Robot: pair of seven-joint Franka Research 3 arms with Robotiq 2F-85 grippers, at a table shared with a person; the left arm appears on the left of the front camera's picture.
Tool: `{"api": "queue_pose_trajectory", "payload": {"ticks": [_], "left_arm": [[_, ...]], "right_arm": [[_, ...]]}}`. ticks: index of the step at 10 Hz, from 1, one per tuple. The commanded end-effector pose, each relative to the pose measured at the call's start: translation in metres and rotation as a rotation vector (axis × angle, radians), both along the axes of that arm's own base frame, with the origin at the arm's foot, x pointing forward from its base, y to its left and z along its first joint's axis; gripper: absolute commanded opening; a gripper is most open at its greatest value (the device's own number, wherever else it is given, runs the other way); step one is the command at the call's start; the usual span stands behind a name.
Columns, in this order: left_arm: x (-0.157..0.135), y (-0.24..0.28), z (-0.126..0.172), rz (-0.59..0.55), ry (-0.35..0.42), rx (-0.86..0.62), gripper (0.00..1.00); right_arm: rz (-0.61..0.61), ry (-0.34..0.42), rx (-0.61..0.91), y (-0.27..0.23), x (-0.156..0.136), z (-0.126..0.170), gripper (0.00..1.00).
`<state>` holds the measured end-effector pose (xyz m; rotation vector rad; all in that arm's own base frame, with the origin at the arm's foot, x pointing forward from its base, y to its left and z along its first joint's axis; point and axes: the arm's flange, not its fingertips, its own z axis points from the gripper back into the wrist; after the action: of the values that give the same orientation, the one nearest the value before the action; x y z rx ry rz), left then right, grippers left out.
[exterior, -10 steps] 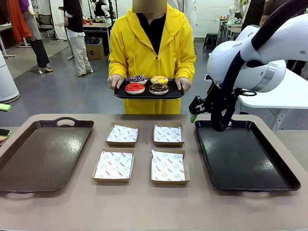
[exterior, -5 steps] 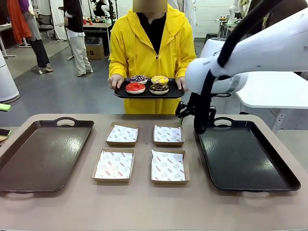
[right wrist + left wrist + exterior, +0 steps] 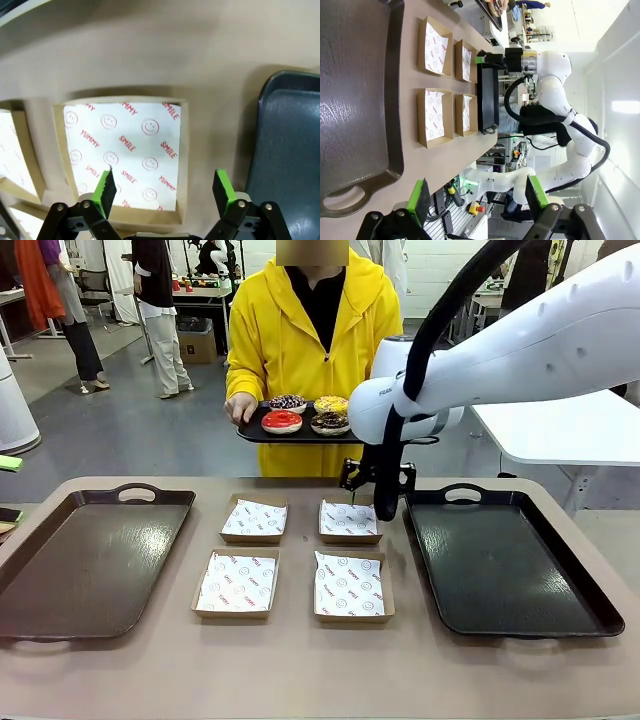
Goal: Individually package the donuts and arrange them on the tray.
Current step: Pick up one Paper togo box.
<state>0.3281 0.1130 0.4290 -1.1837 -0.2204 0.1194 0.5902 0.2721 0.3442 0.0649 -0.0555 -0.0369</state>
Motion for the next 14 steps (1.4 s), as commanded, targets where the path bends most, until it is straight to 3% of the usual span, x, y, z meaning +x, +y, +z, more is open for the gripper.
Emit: {"api": "queue_pose_trajectory", "payload": {"ticks": [1, 2, 7, 14], "left_arm": [[0.0, 0.001, 0.001, 0.002, -0.009, -0.01, 1.0], [0.0, 0.001, 0.001, 0.002, -0.009, -0.01, 1.0], [0.0, 0.001, 0.001, 0.002, -0.009, -0.01, 1.0], [0.0, 0.001, 0.001, 0.002, -0.009, -0.01, 1.0]], "right_arm": [[-0.045, 0.002, -0.051, 0.002, 0.006, 0.003, 1.0], [0.0, 0.0, 0.0, 0.0, 0.0, 0.0, 1.0], [-0.005, 0.003, -0.006, 0.001, 0.003, -0.001, 1.0], [0.047, 0.04, 0.021, -0.014, 0.012, -0.024, 1.0]]}}
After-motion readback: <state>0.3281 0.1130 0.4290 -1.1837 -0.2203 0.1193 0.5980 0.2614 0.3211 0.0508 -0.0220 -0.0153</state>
